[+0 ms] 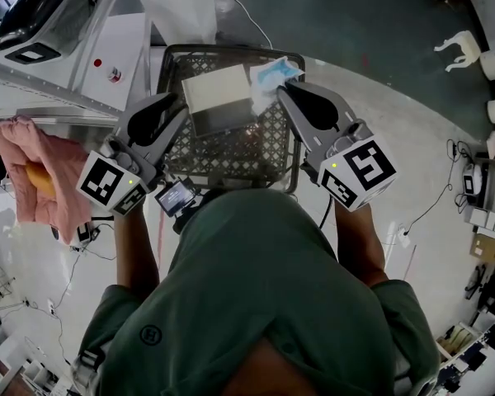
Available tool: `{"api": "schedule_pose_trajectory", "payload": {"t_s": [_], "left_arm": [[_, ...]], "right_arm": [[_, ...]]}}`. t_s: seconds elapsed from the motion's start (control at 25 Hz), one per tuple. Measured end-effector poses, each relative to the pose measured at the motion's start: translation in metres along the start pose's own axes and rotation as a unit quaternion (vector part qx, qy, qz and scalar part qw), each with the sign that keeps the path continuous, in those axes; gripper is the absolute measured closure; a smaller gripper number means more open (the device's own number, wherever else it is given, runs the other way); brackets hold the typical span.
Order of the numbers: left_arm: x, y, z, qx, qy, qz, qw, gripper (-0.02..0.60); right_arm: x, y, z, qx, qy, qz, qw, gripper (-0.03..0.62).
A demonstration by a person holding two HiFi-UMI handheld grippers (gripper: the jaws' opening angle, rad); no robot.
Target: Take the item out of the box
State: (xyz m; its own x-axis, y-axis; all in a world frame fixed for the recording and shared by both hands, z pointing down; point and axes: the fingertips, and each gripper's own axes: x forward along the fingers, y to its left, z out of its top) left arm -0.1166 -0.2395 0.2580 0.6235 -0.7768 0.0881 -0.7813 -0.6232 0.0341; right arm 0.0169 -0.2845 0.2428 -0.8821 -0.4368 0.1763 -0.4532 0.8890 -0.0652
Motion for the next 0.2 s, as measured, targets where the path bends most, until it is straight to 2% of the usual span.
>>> {"api": "schedule_pose_trajectory", "payload": {"t_s": [0.2], "left_arm": [[-0.0030, -0.0047, 0.0047, 0.002, 0.001, 0.000, 1.0000, 0.482]], "right_arm": [[-0.0033, 0.0033, 0.0021, 0.000, 0.004, 0.000, 1.000, 0.585]]}}
